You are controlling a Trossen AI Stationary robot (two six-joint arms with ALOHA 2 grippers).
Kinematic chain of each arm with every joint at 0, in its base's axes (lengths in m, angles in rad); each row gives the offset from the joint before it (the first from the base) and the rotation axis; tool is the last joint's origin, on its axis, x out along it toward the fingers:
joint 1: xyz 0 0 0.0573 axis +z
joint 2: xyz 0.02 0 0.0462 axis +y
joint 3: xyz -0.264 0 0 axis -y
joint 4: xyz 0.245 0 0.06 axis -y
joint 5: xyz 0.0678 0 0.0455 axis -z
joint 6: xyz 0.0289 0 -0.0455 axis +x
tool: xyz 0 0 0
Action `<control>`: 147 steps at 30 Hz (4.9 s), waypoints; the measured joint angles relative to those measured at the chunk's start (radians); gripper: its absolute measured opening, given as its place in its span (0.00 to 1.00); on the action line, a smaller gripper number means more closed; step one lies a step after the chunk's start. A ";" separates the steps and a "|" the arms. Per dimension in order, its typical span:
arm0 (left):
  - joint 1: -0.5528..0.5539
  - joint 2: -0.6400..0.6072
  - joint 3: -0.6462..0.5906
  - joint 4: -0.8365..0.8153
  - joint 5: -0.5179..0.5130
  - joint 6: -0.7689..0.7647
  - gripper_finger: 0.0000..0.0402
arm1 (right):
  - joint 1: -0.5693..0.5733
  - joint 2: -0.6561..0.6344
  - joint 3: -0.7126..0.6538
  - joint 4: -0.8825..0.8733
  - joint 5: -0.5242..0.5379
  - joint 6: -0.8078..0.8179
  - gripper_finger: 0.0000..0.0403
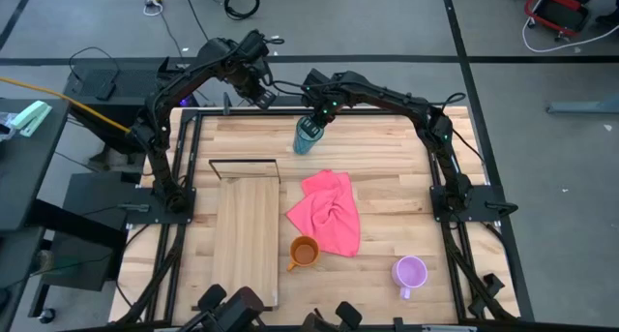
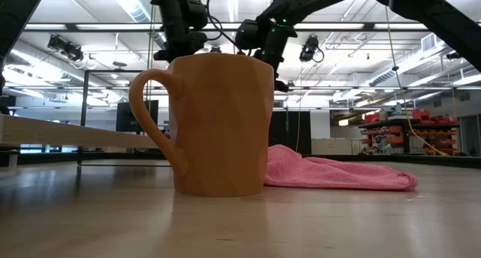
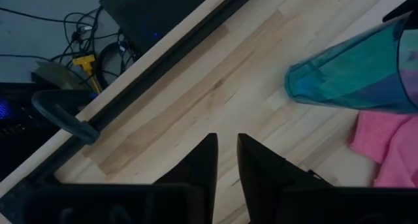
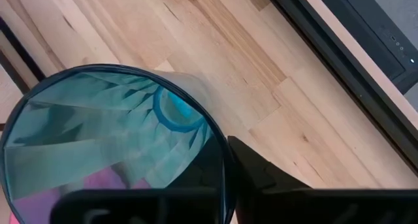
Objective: Stack small to large cups/mugs on shelf
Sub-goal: Put the blue glass on the shelf
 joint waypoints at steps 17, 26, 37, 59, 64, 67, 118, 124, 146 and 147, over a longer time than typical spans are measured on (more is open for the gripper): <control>-0.003 0.000 0.000 -0.008 0.000 -0.021 0.19 | 0.021 -0.001 0.000 0.052 -0.009 0.010 0.15; -0.003 0.000 0.000 -0.009 0.000 -0.022 0.20 | 0.021 -0.001 0.000 0.054 -0.009 0.011 0.19; -0.003 0.000 0.000 -0.032 0.000 -0.026 0.20 | 0.006 -0.003 -0.026 0.078 -0.007 0.052 0.24; -0.003 0.000 0.000 -0.033 0.000 -0.024 0.22 | -0.033 -0.046 -0.013 0.085 -0.034 0.056 0.29; -0.003 0.000 0.000 -0.033 0.000 -0.025 0.23 | -0.046 -0.104 -0.013 0.056 -0.045 0.035 0.29; -0.003 0.000 0.000 -0.034 0.000 -0.025 0.24 | -0.059 -0.153 -0.013 0.002 -0.033 0.025 0.29; -0.127 -0.001 0.000 -0.018 0.027 -0.053 0.23 | -0.003 -0.158 -0.569 0.648 -0.240 0.418 0.00; -0.171 -0.001 0.000 0.009 0.027 -0.083 0.24 | 0.030 -0.102 -0.558 0.719 -0.248 0.448 0.00; -0.174 0.062 0.000 0.035 -0.017 -0.106 0.25 | 0.047 -0.132 -0.530 0.682 -0.268 0.409 0.00; -0.173 0.066 0.000 0.037 -0.017 -0.106 0.25 | 0.048 -0.150 -0.530 0.658 -0.268 0.401 0.01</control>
